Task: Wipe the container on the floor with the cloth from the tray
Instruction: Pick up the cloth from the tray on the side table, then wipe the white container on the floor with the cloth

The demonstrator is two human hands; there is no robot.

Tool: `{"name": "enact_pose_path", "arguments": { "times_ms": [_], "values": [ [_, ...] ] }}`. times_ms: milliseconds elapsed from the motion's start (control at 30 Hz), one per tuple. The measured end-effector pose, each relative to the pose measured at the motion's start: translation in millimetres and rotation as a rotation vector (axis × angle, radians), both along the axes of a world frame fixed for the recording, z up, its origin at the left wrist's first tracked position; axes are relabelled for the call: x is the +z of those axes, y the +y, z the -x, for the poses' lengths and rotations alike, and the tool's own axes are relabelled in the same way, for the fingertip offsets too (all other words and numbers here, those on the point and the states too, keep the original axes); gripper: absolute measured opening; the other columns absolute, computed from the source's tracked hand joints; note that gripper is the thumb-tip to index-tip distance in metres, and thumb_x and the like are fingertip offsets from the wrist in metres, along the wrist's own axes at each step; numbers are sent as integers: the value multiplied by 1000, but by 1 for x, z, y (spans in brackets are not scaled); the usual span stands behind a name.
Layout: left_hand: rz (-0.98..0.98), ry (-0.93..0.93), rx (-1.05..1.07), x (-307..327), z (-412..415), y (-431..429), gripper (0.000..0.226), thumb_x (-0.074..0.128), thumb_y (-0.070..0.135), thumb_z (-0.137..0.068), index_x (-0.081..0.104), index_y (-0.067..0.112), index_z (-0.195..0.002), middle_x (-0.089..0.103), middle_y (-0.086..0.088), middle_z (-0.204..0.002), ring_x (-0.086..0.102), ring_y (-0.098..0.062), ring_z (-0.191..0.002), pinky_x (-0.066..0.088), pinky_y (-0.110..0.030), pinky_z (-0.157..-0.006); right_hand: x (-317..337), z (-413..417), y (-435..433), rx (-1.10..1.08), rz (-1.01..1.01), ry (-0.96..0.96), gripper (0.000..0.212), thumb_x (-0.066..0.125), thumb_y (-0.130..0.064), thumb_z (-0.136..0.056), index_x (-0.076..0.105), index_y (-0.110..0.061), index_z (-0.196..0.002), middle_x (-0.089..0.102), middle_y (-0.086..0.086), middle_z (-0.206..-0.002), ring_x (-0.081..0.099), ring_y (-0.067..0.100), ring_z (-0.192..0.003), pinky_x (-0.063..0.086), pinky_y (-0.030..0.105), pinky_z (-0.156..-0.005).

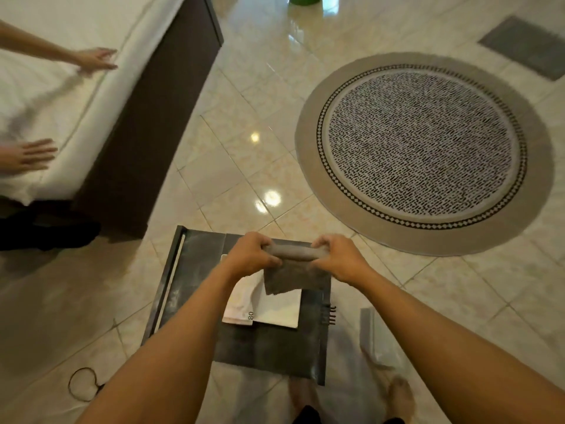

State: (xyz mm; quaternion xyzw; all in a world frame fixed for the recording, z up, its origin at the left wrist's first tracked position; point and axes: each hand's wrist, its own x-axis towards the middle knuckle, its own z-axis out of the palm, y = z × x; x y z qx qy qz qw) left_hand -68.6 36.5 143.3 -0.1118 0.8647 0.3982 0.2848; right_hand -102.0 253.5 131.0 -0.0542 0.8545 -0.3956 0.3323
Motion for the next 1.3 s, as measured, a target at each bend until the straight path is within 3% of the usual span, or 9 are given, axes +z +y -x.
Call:
{"name": "enact_pose_path", "arguments": {
  "times_ms": [100,333,467,600,767,833,967,1133,1300],
  "values": [
    [-160,0,145,24,6,24,13,72,12,-83,71,-1,-88,64,-20,-87,61,-23,-82,50,-28,-72,24,11,36,-106,130,-48,24,81,-15,-73,72,-9,-94,64,4,-82,58,14,-77,47,22,-61],
    [-495,92,361,31,20,118,24,60,32,-95,65,16,-113,64,-11,-113,60,-26,-107,53,-41,-93,28,29,120,-307,347,-104,19,74,-26,-84,65,-18,-98,72,15,-101,70,30,-97,60,51,-86],
    [-512,81,427,12,26,174,28,56,40,-97,62,20,-116,67,-6,-114,64,-23,-107,55,-43,-93,21,33,168,-430,413,-163,35,67,-14,-92,48,-20,-121,72,17,-107,72,27,-95,62,49,-79],
    [-452,44,537,-15,24,224,32,51,38,-100,57,16,-122,65,-9,-115,64,-21,-101,57,-31,-75,0,21,217,-366,511,-244,83,70,5,-83,31,-40,-142,67,9,-119,68,29,-105,61,42,-70],
    [-409,6,588,-50,3,267,53,58,30,-98,29,28,-143,49,-9,-127,57,-20,-102,55,-33,-77,-39,2,257,-308,419,-217,46,66,12,-80,63,-18,-115,59,16,-122,65,23,-88,59,34,-60],
    [-471,9,569,-70,-2,276,62,61,20,-96,29,37,-145,51,-8,-125,59,-26,-106,58,-43,-83,-64,-2,270,-355,405,-218,39,66,12,-80,67,-13,-110,59,19,-123,65,23,-87,59,33,-61],
    [-526,-37,398,-123,-10,292,40,67,10,-89,62,34,-120,47,-8,-131,56,-29,-110,58,-48,-88,-118,-2,289,-343,354,-230,50,69,11,-77,64,-16,-119,54,13,-129,64,28,-100,62,36,-66],
    [-446,-137,177,-212,-4,299,79,73,0,-80,40,28,-146,35,-4,-140,50,-25,-116,59,-36,-84,-198,1,296,-162,182,-318,91,70,16,-68,42,-30,-142,41,7,-135,58,33,-111,63,48,-76],
    [-313,-83,55,-294,0,302,96,74,-5,-77,24,24,-154,32,-7,-146,44,-26,-125,54,-39,-94,-272,0,291,-117,136,-293,94,66,21,-72,38,-32,-144,35,7,-138,54,33,-114,64,45,-74]
  ]
}}
